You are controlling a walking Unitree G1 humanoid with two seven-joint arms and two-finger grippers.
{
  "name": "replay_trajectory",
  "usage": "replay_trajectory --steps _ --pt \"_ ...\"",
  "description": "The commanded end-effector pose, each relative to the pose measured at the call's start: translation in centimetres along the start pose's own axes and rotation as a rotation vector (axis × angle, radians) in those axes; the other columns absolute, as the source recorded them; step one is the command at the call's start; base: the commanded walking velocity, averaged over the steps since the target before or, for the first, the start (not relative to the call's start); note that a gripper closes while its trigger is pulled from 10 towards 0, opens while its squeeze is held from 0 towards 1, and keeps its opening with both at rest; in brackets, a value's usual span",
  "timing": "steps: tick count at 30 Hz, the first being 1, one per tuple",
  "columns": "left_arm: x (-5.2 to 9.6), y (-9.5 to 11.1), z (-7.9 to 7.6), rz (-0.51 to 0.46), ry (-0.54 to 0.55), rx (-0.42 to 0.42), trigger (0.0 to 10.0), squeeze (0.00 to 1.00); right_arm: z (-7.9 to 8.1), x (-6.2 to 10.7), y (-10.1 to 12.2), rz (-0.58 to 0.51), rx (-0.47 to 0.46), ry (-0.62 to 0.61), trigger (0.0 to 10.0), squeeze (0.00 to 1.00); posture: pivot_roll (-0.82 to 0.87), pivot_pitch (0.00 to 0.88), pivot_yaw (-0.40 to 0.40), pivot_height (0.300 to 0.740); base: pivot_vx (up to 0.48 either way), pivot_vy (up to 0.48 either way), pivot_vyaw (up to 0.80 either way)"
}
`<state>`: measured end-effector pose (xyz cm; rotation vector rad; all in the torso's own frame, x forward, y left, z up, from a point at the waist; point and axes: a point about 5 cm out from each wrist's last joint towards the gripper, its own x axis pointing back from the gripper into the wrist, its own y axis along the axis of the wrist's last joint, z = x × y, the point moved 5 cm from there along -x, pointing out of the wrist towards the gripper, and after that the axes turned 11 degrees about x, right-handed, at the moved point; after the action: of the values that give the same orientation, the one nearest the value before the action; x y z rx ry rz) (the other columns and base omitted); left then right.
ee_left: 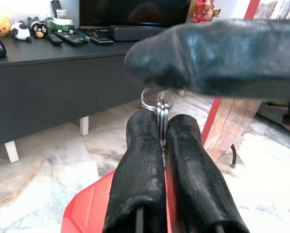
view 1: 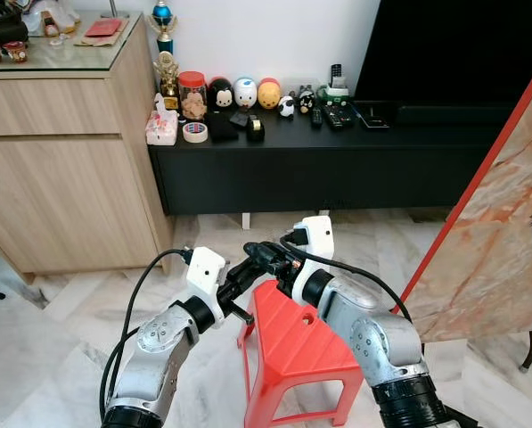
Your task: Hang keys on a hook
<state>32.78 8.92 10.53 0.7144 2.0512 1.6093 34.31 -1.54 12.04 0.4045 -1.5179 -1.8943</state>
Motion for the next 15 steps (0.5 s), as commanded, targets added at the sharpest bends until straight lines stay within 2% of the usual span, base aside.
replay_trajectory --steps 1,4,5,6,7,11,15 --pt "0.1 -0.4 0.0 0.013 -0.004 0.019 10.0 0.00 -0.8 0.0 0.6 -0.028 -0.012 -0.037 10.0 1.00 0.13 0.022 -0.087 0.740 0.000 0.000 0.00" --pt "0.3 -0.9 0.0 0.041 -0.007 0.013 10.0 0.00 -1.8 0.1 2.0 -0.098 -0.014 -0.100 10.0 1.00 0.13 0.022 -0.086 0.740 0.000 0.000 0.00" --pt "0.3 -1.1 0.1 0.046 -0.006 0.013 10.0 0.00 -2.1 0.2 2.4 -0.116 -0.021 -0.117 10.0 0.35 0.13 0.023 -0.086 0.740 0.000 0.000 0.00" --pt "0.4 -1.4 0.2 0.062 -0.004 0.005 10.0 0.00 -3.0 0.4 3.2 -0.153 -0.036 -0.168 10.0 0.00 0.13 0.023 -0.085 0.740 0.000 0.000 0.00" --pt "0.6 -1.7 0.3 0.071 0.005 0.009 10.0 0.00 -3.9 0.7 4.1 -0.196 -0.046 -0.215 10.0 0.00 0.13 0.023 -0.085 0.740 0.000 0.000 0.00" --pt "0.9 -2.0 0.6 0.077 0.021 0.016 10.0 0.00 -5.2 1.3 5.0 -0.246 -0.062 -0.282 10.0 0.00 0.13 0.024 -0.085 0.740 0.000 0.000 0.00" --pt "1.2 -2.1 1.0 0.084 0.037 0.014 10.0 0.00 -6.4 1.6 4.4 -0.221 -0.046 -0.336 10.0 0.00 0.13 0.024 -0.085 0.740 0.000 0.000 0.00"
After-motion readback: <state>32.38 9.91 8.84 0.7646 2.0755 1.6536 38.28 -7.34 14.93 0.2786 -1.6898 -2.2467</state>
